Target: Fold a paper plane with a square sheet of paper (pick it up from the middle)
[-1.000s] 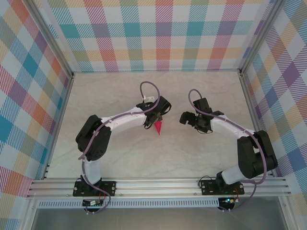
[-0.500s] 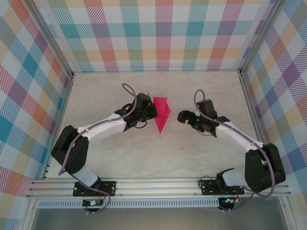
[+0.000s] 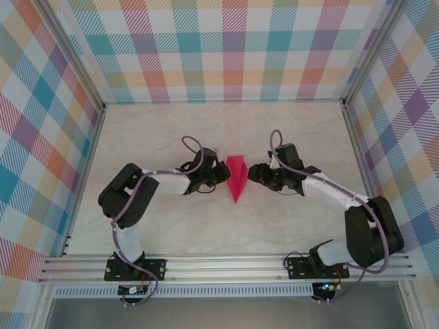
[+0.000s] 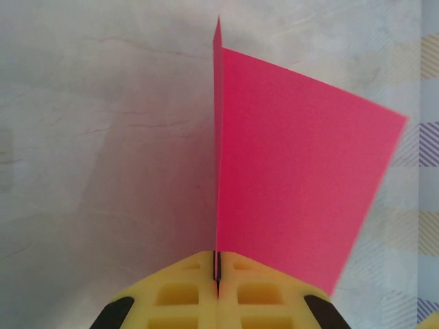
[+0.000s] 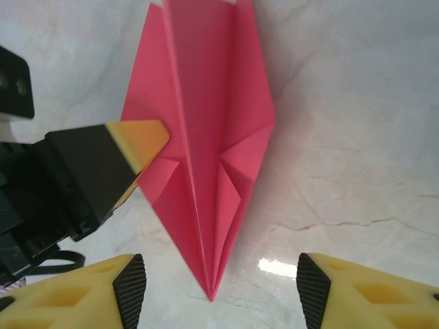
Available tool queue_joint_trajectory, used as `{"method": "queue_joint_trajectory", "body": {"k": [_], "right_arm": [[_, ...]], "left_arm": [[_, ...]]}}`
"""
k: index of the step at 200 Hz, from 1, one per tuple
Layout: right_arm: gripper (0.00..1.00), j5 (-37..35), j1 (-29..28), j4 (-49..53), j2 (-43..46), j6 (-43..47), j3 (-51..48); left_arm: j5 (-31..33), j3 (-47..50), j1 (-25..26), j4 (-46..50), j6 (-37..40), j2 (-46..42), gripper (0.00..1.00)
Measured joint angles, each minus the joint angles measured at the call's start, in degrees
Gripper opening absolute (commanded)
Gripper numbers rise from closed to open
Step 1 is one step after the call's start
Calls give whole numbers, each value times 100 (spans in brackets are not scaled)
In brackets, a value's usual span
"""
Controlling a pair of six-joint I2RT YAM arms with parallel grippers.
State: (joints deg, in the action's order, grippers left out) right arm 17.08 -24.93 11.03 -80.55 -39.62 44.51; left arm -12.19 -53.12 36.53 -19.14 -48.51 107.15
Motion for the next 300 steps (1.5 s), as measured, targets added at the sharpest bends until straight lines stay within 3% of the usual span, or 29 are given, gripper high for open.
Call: {"method": "queue_joint_trajectory", "body": {"k": [111, 200, 300], "right_arm": [[42, -232, -931, 258, -1338, -28, 925], [42, -254, -1038, 361, -1744, -26, 1115], [30, -619, -1156, 730, -2214, -28, 1628]], "left_arm": [[-70, 319, -85, -398, -140, 116, 0], [-85, 319, -85, -398, -140, 116, 0], [-87, 323, -85, -396, -140, 116, 2]]}}
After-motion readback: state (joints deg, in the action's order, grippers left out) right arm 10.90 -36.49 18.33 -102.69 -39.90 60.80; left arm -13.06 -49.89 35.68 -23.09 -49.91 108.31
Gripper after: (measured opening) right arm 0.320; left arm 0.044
